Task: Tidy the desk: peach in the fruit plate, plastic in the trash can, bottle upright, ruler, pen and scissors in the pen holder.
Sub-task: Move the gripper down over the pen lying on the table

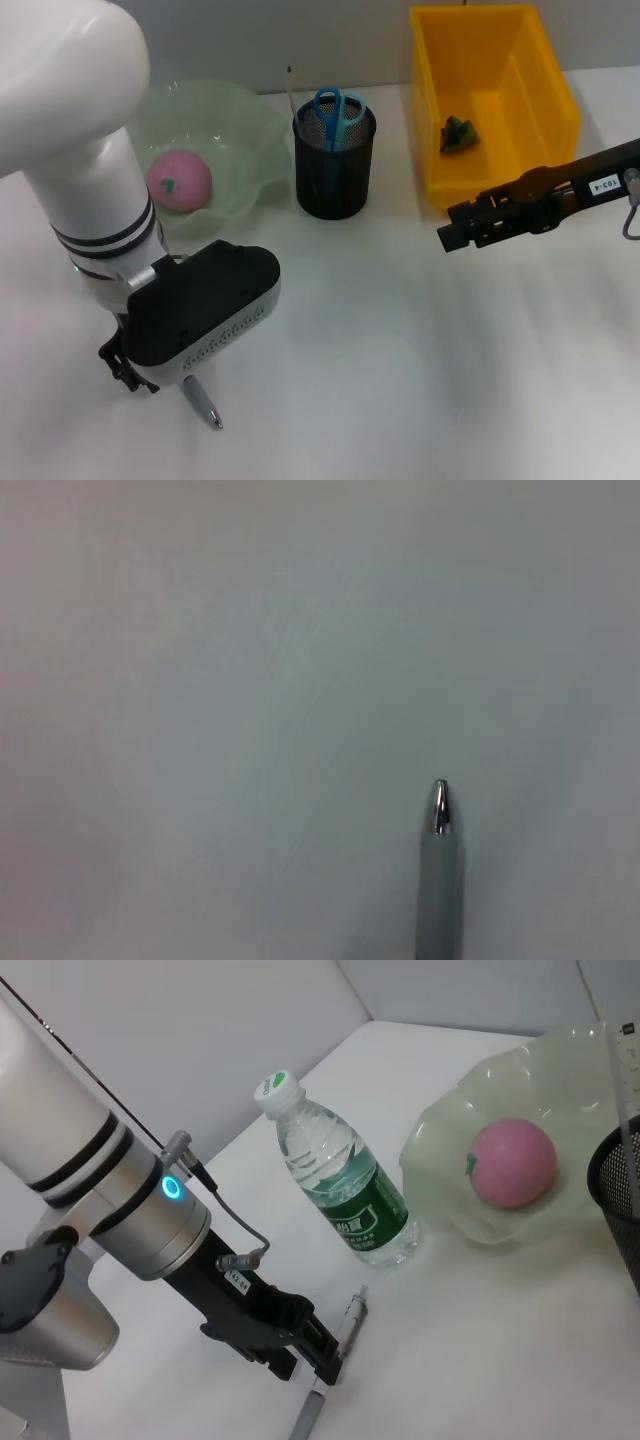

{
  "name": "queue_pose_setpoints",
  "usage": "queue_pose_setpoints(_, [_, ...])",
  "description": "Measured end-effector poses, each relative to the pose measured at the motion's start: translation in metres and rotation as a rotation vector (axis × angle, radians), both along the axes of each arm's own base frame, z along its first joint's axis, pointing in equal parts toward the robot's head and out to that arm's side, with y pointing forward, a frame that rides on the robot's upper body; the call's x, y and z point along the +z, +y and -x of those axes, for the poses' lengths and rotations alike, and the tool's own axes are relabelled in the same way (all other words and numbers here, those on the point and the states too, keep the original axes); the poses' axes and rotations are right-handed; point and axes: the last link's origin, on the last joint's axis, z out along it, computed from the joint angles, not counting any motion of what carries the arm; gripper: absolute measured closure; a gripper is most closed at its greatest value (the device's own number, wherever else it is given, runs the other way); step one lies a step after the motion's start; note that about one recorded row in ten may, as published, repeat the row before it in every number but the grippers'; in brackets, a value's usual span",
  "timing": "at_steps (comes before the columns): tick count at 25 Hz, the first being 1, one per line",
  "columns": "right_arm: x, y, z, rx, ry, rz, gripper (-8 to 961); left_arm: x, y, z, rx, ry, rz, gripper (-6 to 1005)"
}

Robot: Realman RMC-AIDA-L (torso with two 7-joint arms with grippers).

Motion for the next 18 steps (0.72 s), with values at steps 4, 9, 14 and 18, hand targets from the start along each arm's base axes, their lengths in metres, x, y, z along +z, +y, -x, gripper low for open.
queue_pose_setpoints(4, [0.0008,0.0008,0.0009,0.004,-0.002,-0.002,278,-0.0008,0.0000,-0.0002,-0.005,-0.002,0.003,476])
queue_pose_setpoints(9, [0.0011,0.0011,0.0014,0.007,-0.003,-0.002,278,-0.0029,0.0011,0.0004,-0.012,-0.006,-0.002,487])
queue_pose_setpoints(14, [0.0012,0.0011,0.0015,0.007,-0.004,-0.002,278,-0.0054,0.0017,0.0010,-0.027,-0.009,-0.006,509])
queue_pose_setpoints(18, [0.0012,0.0011,0.0014,0.007,-0.004,-0.002,278,-0.0068,0.0016,0.0022,-0.032,-0.011,-0.007,528])
